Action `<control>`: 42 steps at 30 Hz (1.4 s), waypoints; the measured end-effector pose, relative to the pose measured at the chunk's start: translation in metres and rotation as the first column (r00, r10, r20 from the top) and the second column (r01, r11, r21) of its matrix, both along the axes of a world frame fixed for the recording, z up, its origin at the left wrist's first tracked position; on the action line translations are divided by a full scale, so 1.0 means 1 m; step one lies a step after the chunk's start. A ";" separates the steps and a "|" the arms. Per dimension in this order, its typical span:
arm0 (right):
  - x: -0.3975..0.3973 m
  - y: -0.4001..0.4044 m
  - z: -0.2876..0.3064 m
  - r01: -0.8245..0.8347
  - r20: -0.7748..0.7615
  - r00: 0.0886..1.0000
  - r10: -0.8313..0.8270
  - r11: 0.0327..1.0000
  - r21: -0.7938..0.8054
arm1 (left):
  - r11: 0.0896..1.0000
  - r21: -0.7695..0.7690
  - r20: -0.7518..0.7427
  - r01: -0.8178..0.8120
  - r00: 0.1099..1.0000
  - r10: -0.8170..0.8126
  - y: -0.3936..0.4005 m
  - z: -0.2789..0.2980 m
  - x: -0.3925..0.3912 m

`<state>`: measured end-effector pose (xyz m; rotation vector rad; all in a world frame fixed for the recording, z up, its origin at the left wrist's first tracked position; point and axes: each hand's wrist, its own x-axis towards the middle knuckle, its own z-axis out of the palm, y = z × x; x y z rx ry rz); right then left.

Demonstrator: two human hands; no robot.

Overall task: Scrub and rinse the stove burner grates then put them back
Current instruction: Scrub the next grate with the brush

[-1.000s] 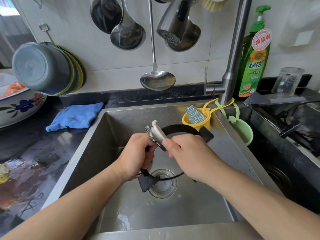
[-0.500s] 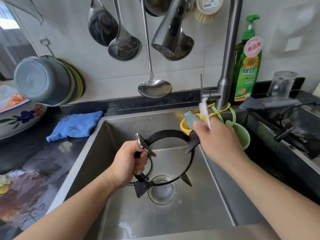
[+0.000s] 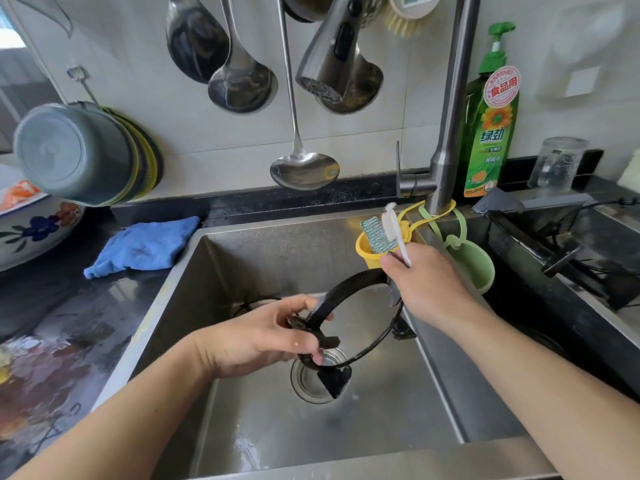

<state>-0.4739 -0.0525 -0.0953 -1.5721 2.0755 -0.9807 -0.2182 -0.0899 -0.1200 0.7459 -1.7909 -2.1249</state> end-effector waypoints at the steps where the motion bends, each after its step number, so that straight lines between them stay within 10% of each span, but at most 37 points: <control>1: 0.000 -0.001 -0.002 -0.012 -0.007 1.000 0.012 1.000 -0.011 | 0.998 -0.058 0.045 -0.022 0.999 0.025 0.002 -0.001 -0.002; 9: -0.002 0.003 0.019 0.042 -0.243 0.968 -0.062 0.995 -0.090 | 0.935 -0.200 0.019 -0.292 0.953 0.302 0.007 -0.005 -0.020; 12: 0.018 0.022 0.027 -0.203 -0.349 0.926 0.145 0.970 -0.135 | 0.929 -0.165 -0.011 -0.331 0.943 0.333 0.006 -0.006 -0.017; 17: 0.047 0.026 0.000 -0.472 -0.124 0.868 0.481 0.876 0.100 | 0.963 -0.043 -0.188 -0.265 0.949 0.252 0.005 0.001 -0.013; 26: 0.028 0.008 0.006 -0.122 -0.246 0.964 0.096 0.988 -0.093 | 0.920 0.105 -0.212 -0.377 0.895 0.391 0.009 0.003 -0.027; 31: 0.056 0.027 0.002 -0.424 -0.134 0.900 0.416 0.905 -0.039 | 0.907 0.032 -0.167 -0.420 0.892 0.419 0.008 0.001 -0.024; 37: 0.032 0.009 0.001 -0.149 -0.190 0.971 0.146 0.989 0.002 | 0.921 0.017 -0.082 -0.390 0.917 0.390 0.010 0.000 -0.021; 42: 0.054 0.030 -0.002 -0.431 -0.088 0.889 0.450 0.885 0.175 | 0.944 0.004 0.027 -0.331 0.943 0.331 0.012 0.001 -0.021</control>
